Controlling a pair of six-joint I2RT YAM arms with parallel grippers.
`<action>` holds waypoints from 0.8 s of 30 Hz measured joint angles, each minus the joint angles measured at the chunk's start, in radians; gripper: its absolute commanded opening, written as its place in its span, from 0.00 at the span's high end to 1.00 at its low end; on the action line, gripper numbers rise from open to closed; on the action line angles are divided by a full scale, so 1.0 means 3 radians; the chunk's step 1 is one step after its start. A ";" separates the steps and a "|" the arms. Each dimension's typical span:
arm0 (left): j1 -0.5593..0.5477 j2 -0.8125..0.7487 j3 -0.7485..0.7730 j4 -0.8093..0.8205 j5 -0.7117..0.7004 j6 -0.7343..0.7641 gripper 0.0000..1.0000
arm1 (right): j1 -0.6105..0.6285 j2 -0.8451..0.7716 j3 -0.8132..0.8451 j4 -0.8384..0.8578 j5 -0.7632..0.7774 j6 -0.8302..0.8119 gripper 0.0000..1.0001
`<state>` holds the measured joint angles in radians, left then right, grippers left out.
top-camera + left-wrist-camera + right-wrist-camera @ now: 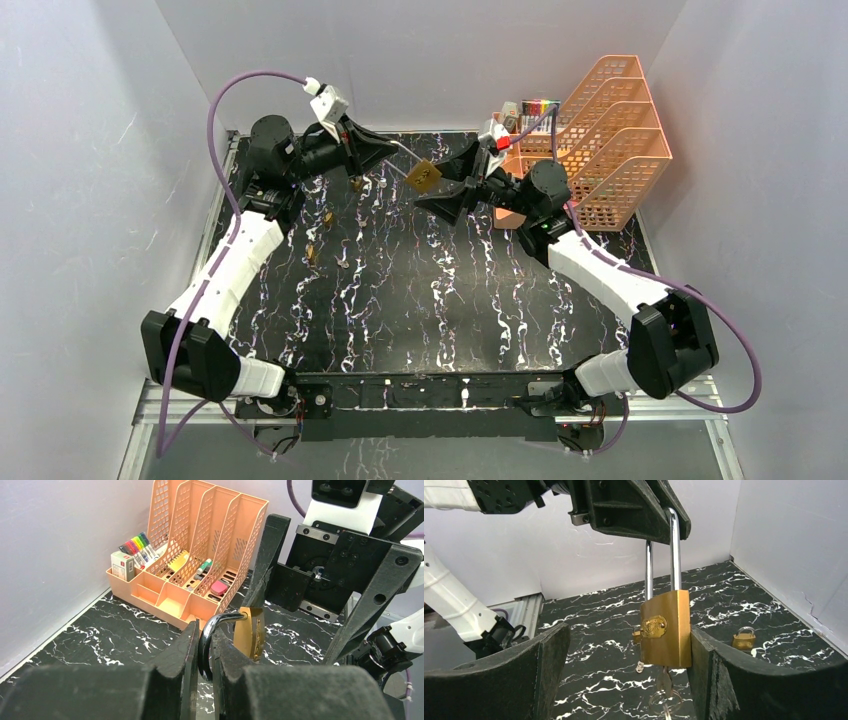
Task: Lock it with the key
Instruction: Lock the lock.
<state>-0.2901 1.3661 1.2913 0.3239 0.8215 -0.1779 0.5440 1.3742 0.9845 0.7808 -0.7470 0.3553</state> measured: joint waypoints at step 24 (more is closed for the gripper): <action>0.0000 -0.0148 0.0039 -0.0310 -0.0083 0.0219 1.00 | -0.0104 -0.0072 0.0023 -0.0475 -0.0018 -0.0360 0.37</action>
<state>-0.2900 1.3218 1.3029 0.2310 0.7967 -0.1123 0.5129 1.3526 0.9913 0.6385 -0.7522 0.2474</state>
